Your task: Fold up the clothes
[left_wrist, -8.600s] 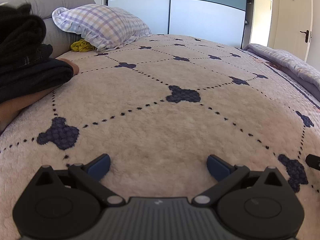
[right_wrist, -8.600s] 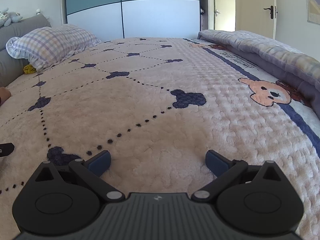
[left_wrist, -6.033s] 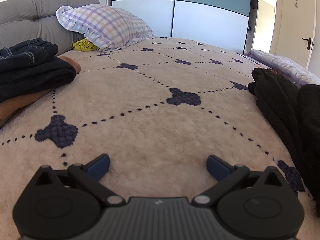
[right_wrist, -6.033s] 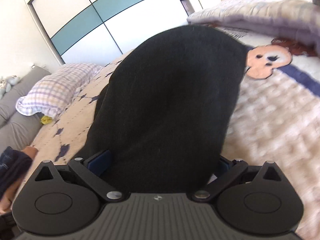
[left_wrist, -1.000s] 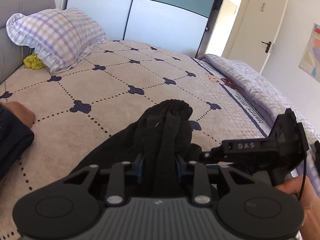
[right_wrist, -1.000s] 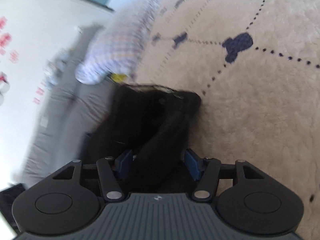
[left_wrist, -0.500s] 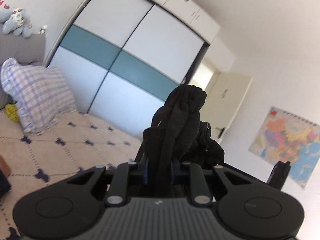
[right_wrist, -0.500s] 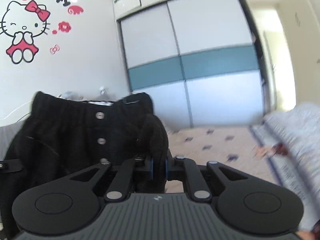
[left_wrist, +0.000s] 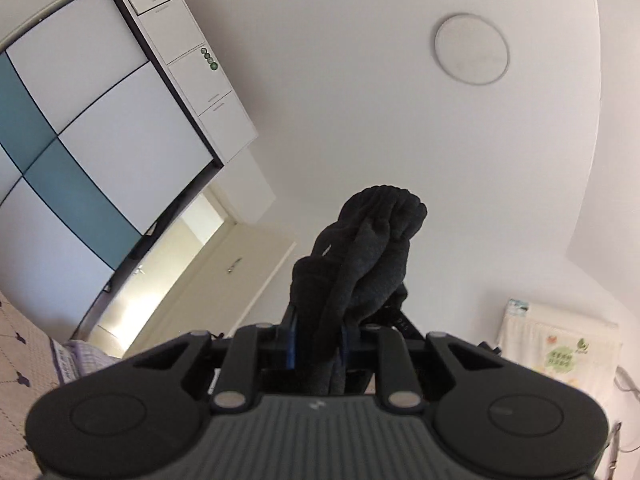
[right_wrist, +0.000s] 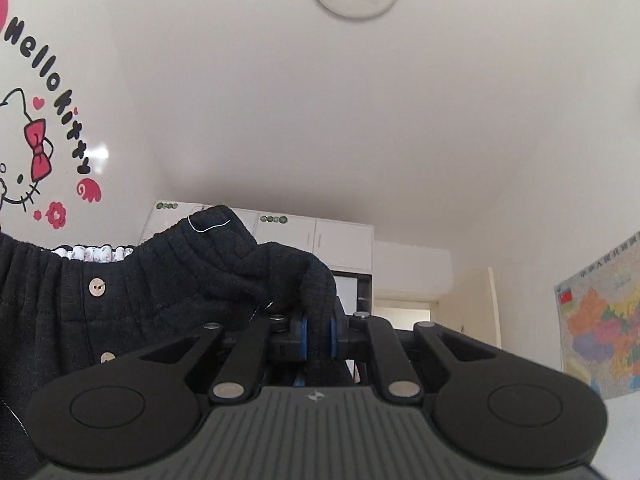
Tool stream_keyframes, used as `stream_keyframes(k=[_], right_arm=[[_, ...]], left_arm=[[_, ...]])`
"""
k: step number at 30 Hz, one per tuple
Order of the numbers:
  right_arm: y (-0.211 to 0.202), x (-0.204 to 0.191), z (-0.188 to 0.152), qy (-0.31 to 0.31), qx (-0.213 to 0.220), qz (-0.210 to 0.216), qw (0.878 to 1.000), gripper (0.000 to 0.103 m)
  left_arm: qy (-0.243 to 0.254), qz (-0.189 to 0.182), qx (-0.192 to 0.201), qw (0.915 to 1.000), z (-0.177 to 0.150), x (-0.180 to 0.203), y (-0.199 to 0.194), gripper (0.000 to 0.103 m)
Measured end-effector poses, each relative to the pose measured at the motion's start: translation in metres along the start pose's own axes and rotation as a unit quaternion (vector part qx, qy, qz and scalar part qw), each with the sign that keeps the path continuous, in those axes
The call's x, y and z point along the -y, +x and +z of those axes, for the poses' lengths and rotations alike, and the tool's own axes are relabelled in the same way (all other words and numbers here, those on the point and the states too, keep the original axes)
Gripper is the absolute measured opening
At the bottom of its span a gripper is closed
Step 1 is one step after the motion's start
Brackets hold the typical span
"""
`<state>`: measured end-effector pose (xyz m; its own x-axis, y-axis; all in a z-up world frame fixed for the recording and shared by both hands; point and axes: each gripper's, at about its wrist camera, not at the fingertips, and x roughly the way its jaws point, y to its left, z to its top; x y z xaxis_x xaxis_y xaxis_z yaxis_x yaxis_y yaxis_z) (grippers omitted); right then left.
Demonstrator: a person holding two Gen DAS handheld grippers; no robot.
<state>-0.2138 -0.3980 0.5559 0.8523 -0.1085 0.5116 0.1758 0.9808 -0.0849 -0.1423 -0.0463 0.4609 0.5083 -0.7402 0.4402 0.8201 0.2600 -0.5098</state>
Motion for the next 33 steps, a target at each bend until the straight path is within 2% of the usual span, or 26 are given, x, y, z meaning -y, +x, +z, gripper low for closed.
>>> stream_keyframes(k=[2,4,6,8,10,14,15,16,19,21,22,23,26,29,32,33], right_arm=[[0.009,0.008,-0.001,0.006,-0.022,0.023,0.999,0.011],[0.025,0.013,-0.025,0.038,-0.069,0.053,0.995,0.012],[0.045,0.004,-0.068,0.059,-0.121,0.080,0.988,0.012],[0.063,-0.017,-0.126,0.074,-0.176,0.107,0.976,0.012],[0.074,-0.043,-0.187,0.077,-0.225,0.125,0.963,0.012],[0.090,-0.133,-0.314,0.097,-0.334,0.169,0.922,0.012],[0.089,-0.153,-0.334,0.097,-0.352,0.181,0.913,0.012],[0.093,-0.177,-0.352,0.092,-0.369,0.193,0.904,0.012],[0.105,-0.236,-0.392,0.066,-0.406,0.215,0.886,0.011],[0.113,-0.267,-0.410,0.059,-0.425,0.227,0.874,0.012],[0.119,-0.283,-0.419,0.056,-0.435,0.235,0.867,0.013],[0.122,-0.299,-0.428,0.048,-0.445,0.241,0.861,0.013],[0.112,-0.338,-0.455,-0.032,-0.473,0.248,0.845,0.014],[0.088,-0.336,-0.476,-0.046,-0.477,0.226,0.848,0.023],[0.072,-0.310,-0.481,-0.033,-0.483,0.218,0.847,0.033],[0.062,-0.295,-0.484,-0.017,-0.495,0.213,0.843,0.039]], left_arm=[[-0.010,0.013,0.011,0.9998,-0.005,-0.007,-0.010,0.020],[-0.048,0.048,0.023,0.9974,-0.013,-0.034,-0.026,0.020],[-0.089,0.094,0.036,0.9909,-0.025,-0.072,-0.047,0.021],[-0.122,0.151,0.039,0.9803,-0.039,-0.117,-0.072,0.021],[-0.145,0.218,0.036,0.9643,-0.055,-0.163,-0.100,0.021],[-0.195,0.344,0.043,0.9176,-0.073,-0.251,-0.172,0.021],[-0.197,0.371,0.050,0.9059,-0.072,-0.266,-0.187,0.019],[-0.196,0.389,0.063,0.8980,-0.070,-0.277,-0.202,0.013],[-0.174,0.415,0.097,0.8877,-0.052,-0.294,-0.239,0.013],[-0.149,0.437,0.075,0.8839,-0.045,-0.303,-0.246,0.016],[-0.144,0.447,0.054,0.8811,-0.047,-0.309,-0.248,0.026],[-0.143,0.461,0.029,0.8756,-0.052,-0.317,-0.252,0.041],[-0.140,0.509,-0.047,0.8480,-0.079,-0.350,-0.260,0.066],[-0.153,0.534,-0.106,0.8249,-0.105,-0.380,-0.266,0.072],[-0.166,0.544,-0.133,0.8118,-0.117,-0.405,-0.261,0.078],[-0.163,0.546,-0.136,0.8101,-0.119,-0.410,-0.258,0.079]])
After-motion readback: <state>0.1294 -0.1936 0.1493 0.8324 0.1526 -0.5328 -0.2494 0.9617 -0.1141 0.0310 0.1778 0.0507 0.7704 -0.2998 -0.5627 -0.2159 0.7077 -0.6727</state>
